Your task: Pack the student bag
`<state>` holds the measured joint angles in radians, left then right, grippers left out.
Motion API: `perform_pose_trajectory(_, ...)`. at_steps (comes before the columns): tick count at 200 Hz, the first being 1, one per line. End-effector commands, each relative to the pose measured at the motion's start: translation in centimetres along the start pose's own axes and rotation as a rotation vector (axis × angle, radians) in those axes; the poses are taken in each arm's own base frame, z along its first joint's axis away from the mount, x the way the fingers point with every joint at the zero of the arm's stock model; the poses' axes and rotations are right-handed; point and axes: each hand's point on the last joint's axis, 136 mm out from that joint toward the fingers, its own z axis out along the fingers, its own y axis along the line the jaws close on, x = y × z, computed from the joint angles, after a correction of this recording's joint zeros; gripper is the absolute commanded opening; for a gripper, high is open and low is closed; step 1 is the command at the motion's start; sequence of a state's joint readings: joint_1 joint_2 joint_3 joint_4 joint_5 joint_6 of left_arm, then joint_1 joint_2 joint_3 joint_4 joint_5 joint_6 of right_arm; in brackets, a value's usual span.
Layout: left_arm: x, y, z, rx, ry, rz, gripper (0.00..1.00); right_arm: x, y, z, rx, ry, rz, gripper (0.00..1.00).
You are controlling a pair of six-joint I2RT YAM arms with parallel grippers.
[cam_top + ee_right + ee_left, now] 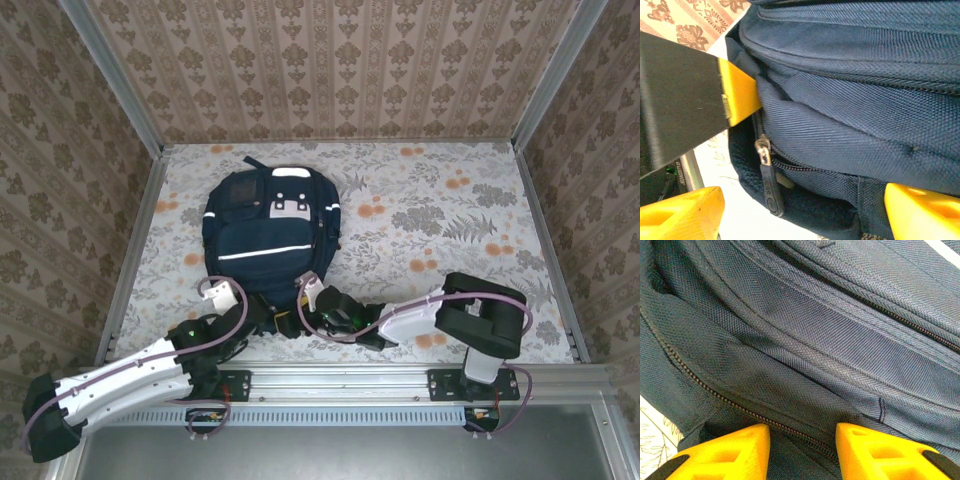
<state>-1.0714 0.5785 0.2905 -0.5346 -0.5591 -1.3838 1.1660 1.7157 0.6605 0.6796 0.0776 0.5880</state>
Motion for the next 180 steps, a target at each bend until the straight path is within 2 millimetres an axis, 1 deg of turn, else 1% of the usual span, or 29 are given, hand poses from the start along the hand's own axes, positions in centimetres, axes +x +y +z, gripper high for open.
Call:
perform_pose_trajectory(1,-0.3,0.1,0.2,0.003,-0.024,0.001,0.41,-0.4,0.1,-1.5,0.029,-0.031,0.037,0.84)
perform_pose_trajectory(16,-0.3,0.1,0.2,0.004,-0.022,0.001,0.41,-0.4,-0.4,-1.9,0.05,-0.04,0.056,0.84)
perform_pose_trajectory(27,-0.3,0.1,0.2,0.004,-0.022,0.002,0.41,-0.2,0.1,-1.9,0.027,-0.037,0.064,0.83)
perform_pose_trajectory(60,-0.4,0.1,0.2,0.005,-0.027,0.0,0.41,0.6,2.3,-0.9,-0.036,-0.007,0.044,0.77)
perform_pose_trajectory(77,-0.4,0.1,0.1,0.002,-0.028,0.003,0.41,0.9,2.7,-0.2,-0.055,0.005,0.045,0.66)
perform_pose_trajectory(89,-0.4,0.2,0.2,-0.001,-0.027,0.004,0.41,1.1,2.8,0.1,-0.061,0.012,0.043,0.6)
perform_pose_trajectory(95,-0.4,0.2,0.1,0.0,-0.026,0.004,0.41,1.2,2.7,0.3,-0.057,0.017,0.04,0.59)
perform_pose_trajectory(116,-0.4,0.1,0.2,0.001,-0.026,0.002,0.41,1.4,2.6,0.8,-0.045,0.024,0.022,0.58)
perform_pose_trajectory(129,-0.4,0.1,0.2,0.002,-0.026,0.001,0.41,1.4,2.5,1.1,-0.04,0.028,0.01,0.53)
perform_pose_trajectory(161,-0.3,0.2,0.3,0.003,-0.023,-0.001,0.41,1.3,2.7,1.7,-0.041,0.036,-0.017,0.53)
perform_pose_trajectory(170,-0.3,0.2,0.3,0.003,-0.021,0.0,0.41,1.3,2.6,2.0,-0.038,0.039,-0.015,0.5)
perform_pose_trajectory(180,-0.3,0.2,0.3,0.003,-0.021,0.001,0.41,1.3,2.4,2.2,-0.039,0.04,-0.008,0.49)
